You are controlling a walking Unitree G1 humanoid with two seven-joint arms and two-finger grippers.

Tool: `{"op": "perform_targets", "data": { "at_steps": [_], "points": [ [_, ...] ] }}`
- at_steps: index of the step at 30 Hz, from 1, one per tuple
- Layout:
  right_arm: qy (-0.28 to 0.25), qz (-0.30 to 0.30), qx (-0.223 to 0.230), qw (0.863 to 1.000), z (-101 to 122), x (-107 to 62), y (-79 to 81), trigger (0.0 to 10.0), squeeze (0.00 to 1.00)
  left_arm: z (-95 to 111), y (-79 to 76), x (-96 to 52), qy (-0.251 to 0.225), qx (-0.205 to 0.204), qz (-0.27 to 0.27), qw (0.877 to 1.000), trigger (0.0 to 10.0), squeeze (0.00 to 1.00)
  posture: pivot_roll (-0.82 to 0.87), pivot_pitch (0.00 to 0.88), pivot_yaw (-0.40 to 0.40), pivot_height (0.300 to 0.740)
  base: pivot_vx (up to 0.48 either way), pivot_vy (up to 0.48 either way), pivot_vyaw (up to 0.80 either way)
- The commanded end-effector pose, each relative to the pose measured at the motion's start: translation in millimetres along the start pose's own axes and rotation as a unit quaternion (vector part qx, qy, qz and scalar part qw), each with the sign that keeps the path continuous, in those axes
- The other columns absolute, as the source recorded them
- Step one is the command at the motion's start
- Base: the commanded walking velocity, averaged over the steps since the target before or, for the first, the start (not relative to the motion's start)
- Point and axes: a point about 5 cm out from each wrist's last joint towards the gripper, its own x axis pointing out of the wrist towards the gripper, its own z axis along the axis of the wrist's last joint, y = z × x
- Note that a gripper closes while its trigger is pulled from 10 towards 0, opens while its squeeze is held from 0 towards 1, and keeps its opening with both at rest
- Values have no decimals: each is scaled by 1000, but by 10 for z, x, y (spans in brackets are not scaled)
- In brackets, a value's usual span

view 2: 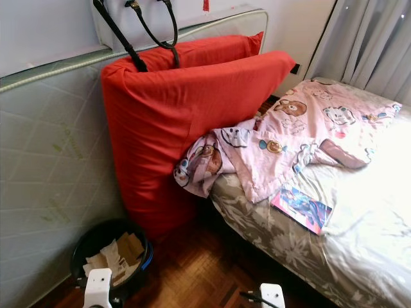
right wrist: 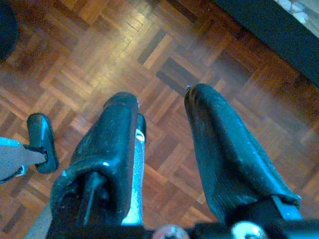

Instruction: Clean up the room

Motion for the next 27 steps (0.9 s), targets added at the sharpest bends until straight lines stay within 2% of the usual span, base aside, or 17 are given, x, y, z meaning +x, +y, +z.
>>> {"op": "perform_targets", "data": {
  "at_steps": [1,6,16,24,27],
  "points": [
    [-58,-17,70,996,504,18,-251,10000,0,545,47,138,1,35,-19,999,10000,0,57,0,-81,740,0,0,-750],
    [-61,-16,70,996,510,18,-246,10000,0,548,51,138,1,36,-19,999,10000,0,57,0,-78,740,0,0,-743],
    [-68,-18,74,995,531,16,-251,10000,0,562,49,140,0,38,-19,999,10000,0,62,0,-87,740,0,0,0],
    [-68,-17,80,994,534,16,-254,10000,0,568,42,142,2,41,-20,999,10000,0,56,0,-92,740,0,-442,0],
    [-68,-15,79,994,539,17,-252,10000,0,571,44,142,1,41,-20,999,10000,0,53,0,-90,740,0,-480,-744]
  ]
}}
